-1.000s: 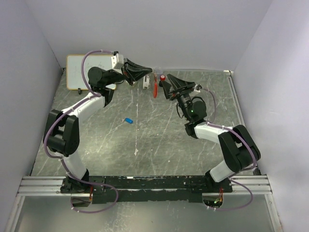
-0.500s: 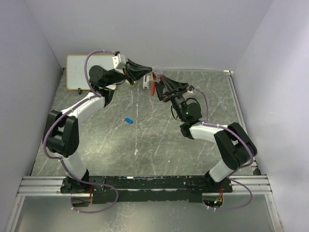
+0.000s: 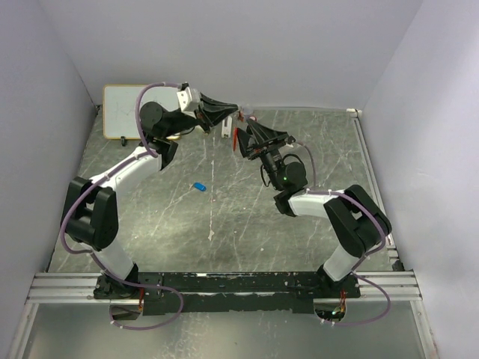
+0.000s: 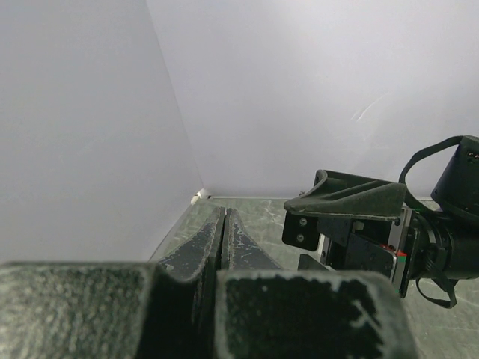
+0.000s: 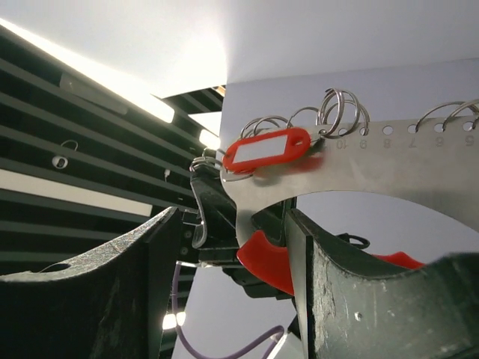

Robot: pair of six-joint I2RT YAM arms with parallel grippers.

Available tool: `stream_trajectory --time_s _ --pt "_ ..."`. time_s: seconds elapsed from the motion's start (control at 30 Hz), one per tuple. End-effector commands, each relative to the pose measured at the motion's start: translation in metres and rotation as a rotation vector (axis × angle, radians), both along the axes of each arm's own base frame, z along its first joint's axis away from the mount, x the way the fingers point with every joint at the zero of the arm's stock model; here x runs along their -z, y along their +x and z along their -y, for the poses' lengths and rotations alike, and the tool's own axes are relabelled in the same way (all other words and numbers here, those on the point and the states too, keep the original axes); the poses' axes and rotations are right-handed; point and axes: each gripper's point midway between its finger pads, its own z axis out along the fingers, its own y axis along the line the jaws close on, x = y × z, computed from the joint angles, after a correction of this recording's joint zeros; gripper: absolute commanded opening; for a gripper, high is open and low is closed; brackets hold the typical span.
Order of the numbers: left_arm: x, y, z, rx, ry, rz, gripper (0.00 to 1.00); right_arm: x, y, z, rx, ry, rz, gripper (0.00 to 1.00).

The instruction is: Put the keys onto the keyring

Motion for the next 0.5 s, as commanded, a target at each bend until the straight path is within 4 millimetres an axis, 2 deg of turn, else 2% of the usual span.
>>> stream_trajectory --time_s 0.0,0.47 --pt "-0.017 -0.012 0.002 -0.016 -0.011 0.062 0.07 -0.017 0.0 0.005 0.005 0.079 0.035 0.57" --pt "-0.013 -0.021 0.01 -0.007 0.002 0.064 0.07 -0.015 0.003 0.017 0.037 0.164 0.028 0.54"
